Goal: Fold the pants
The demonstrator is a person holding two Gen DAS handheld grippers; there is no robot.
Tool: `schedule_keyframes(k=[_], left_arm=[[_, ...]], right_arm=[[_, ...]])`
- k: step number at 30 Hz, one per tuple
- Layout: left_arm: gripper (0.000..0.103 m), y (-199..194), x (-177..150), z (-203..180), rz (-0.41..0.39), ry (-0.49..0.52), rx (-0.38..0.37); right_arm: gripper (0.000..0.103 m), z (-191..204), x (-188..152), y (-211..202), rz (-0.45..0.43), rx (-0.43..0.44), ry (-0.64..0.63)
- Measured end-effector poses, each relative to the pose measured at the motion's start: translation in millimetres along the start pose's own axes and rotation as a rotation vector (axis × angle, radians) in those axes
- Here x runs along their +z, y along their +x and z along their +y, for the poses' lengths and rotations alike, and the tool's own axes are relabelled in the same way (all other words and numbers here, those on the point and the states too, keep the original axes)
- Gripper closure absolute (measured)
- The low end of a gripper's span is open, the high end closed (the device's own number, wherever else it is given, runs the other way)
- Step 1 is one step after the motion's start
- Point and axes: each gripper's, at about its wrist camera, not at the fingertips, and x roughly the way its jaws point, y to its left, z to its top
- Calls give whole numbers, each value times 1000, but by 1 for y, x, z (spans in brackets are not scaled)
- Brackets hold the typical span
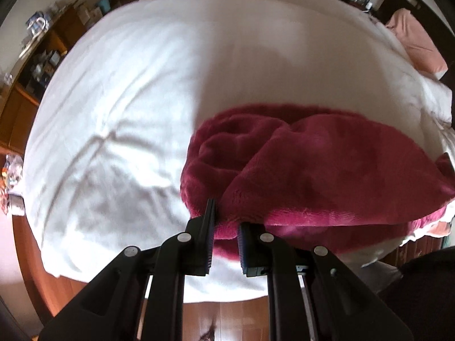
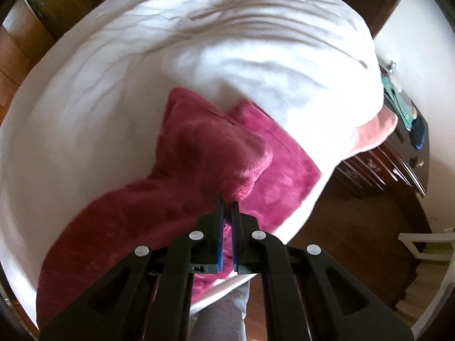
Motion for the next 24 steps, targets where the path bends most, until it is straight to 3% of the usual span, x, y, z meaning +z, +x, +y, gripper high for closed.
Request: schedule_keyframes(k=[6,13,17,19,21,24], left_arm=[[89,20,-36,-6,56,-8,38],[89,48,-58,-19,128,10,132],[88,68,-70,-24,183,13,200],[88,74,-74,-31,198,26,232],[88,75,-77,-38,203,37,250],[88,65,-79,-49,183,25,250]], right_arm=[[99,-23,-5,29,44,-23,7],[99,-50,-24,70,119,29,-2],[97,-70,-20,91,139,196,56],[90,-78,-12,97,131,281,68],[73,-82,-7,97,123,348,68],[71,-91,-1,103,120,416,86]])
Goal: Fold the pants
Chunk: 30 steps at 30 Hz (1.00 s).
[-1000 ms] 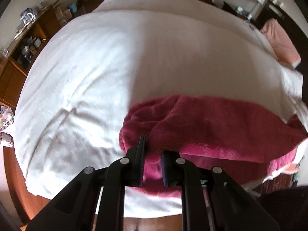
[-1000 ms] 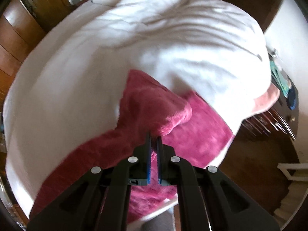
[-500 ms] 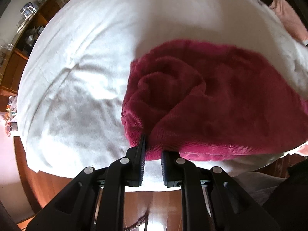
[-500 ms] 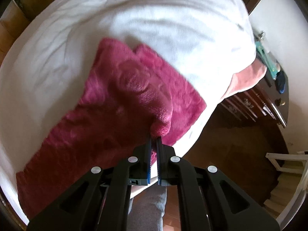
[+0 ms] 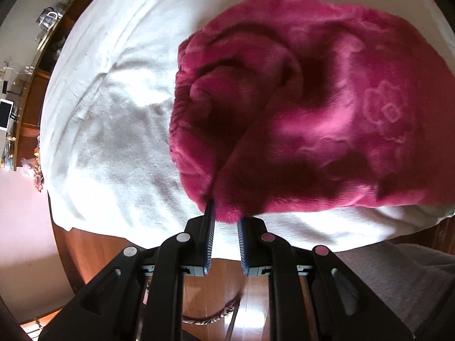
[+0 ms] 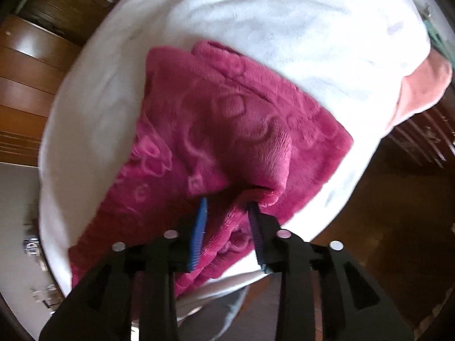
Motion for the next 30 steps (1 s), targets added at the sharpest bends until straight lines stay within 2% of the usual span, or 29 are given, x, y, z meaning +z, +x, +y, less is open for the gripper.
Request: schedule_keyframes(k=[6,8,11,15,16,18,20,22,23,24,28,30], left_arm=[[88,-24,-6,-10,-37,-22,8],[88,-30,-10,-10,-46,-35,14],[88,-39,-16,-15,-59,-71,15],[87,-51,-15,-36,-89,-115,-34],[86,-54,-13,-41,-100,-128,-55],[73,-55,-6,-56,-118,-150,-93],[65,-56,2,-73,-136,-155,-119],[63,-55,14,-95,-149,-149,-143],[63,-53,21,-109,-152,-140,-151],[63,-53,26,-121,-152,-130,-154],[62,-40,43,-158,-138,-81,-160],[62,-35,46,-172,-129,-59,-161]], right_arm=[[71,-28,4,10,36,108,71],[66,-38,5,10,36,153,88],[56,-49,12,3,-9,144,83],[56,-61,23,7,-9,173,106],[56,-62,24,11,4,184,108],[56,-62,26,22,30,206,120],[56,-59,27,34,65,231,131],[65,-55,28,38,68,206,106],[82,-52,29,37,65,195,87],[90,-49,30,35,62,188,66],[95,-28,32,-3,-53,33,-126],[95,-21,29,-21,-87,21,-187]])
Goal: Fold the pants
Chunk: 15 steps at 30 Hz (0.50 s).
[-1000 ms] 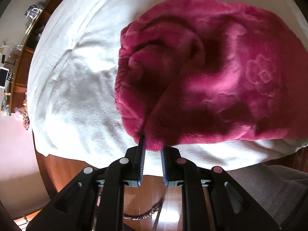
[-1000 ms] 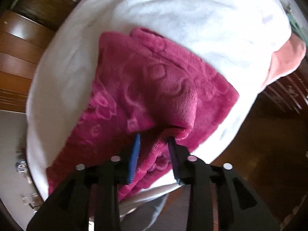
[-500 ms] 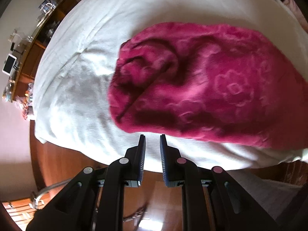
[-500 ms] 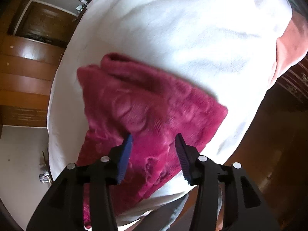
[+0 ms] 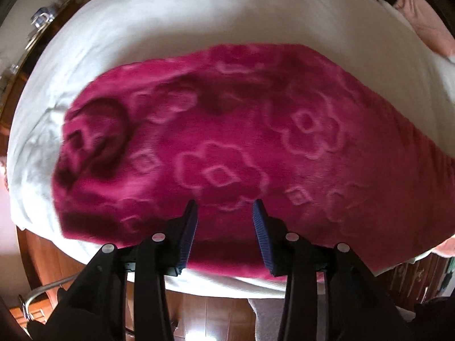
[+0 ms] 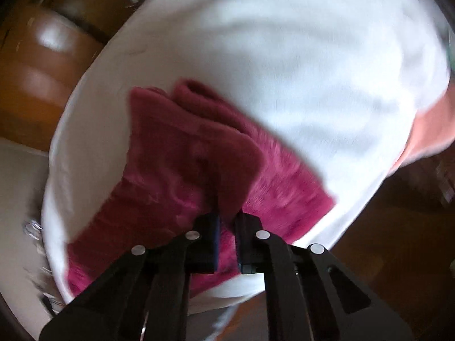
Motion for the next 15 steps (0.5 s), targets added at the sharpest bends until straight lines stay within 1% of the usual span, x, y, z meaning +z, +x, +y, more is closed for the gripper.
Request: schedule_keyframes(k=[1,3,6,8,11,13,14,15], left_arm=[[62,3,0,-4,5,6,-1],[62,10,-1,-10,21,10,0],[62,19,-4,-14,45,9,8],[62,25,-8,-14,57,4,14],[62,36,-15,-16,93,8,36],[61,41,-22,-18,108,20,51],[59,44,-25,-18,114,23,57],[56,45,-27,-18,114,19,60]], right_arm=[[95,5,-1,-11,-20,-21,-37],[95,9,-4,-20,-36,-53,-70],[96,-1,-9,-23,-27,-135,-77],[96,-15,-15,-11,-3,-179,-62],[95,-31,-19,11,27,-207,-47],[91,-28,-21,17,35,-231,-63],[86,-27,-20,16,25,-244,-77],[82,-23,-19,11,3,-277,-109]])
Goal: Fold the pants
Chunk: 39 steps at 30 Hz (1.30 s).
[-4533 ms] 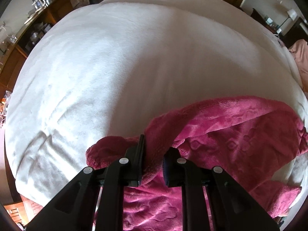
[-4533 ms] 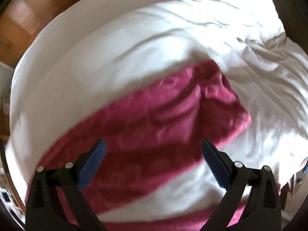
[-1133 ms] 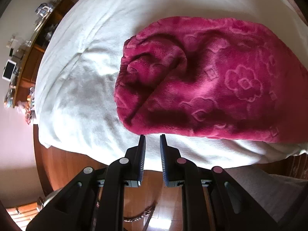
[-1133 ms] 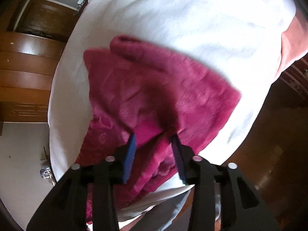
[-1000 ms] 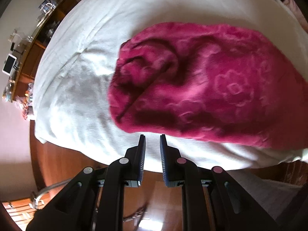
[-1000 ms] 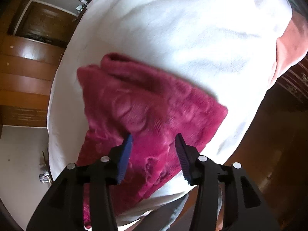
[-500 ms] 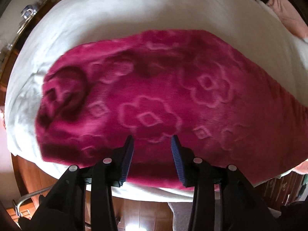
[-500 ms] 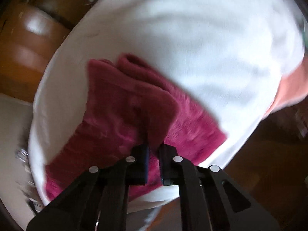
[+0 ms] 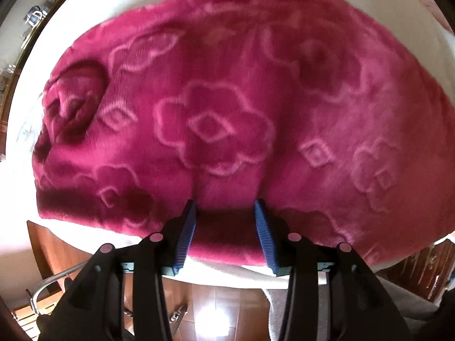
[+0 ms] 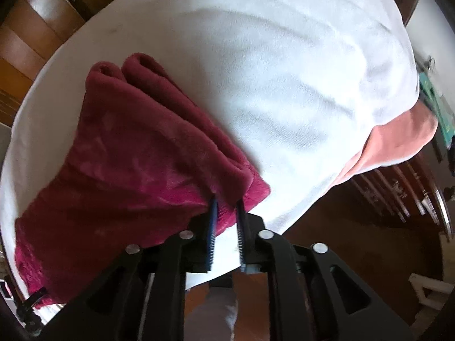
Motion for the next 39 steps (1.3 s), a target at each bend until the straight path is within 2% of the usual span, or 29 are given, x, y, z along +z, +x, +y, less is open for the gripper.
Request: schedule_keyframes(k=[2,4,6,10,13,17,24,30,33,37,39], left_arm=[[54,3,-5,1,1,-16,0],[52,5,-8,1,4,-23,2],[52,6,-10,-1,4,-22,3],[52,13,-9,2,5,-22,5],[51,9,-13,-5,5,-22,10],[51,11,-21,0,3,-29,7],[48,23,-30,16,20,-28,11],[43,34,-42,25,34,-43,6],[43,37,-44,27,34,-44,5],[44,28,-36,22,22,-55,-7],[44,15,-30,19,-1,-42,-13]], right_arm=[[75,2,3,-11,-43,-59,-44],[74,6,11,-25,-106,-105,-81],[74,15,19,-37,-150,-93,-105],[72,50,33,-54,-210,-11,-200],[72,73,39,-46,-198,38,-245],[72,101,44,-22,-163,18,-282],[72,96,60,16,-119,-49,-251],[72,94,71,34,-96,-60,-232],[72,94,69,30,-92,-59,-219],[71,88,72,8,-116,30,-204],[67,77,67,-4,-131,58,-190]])
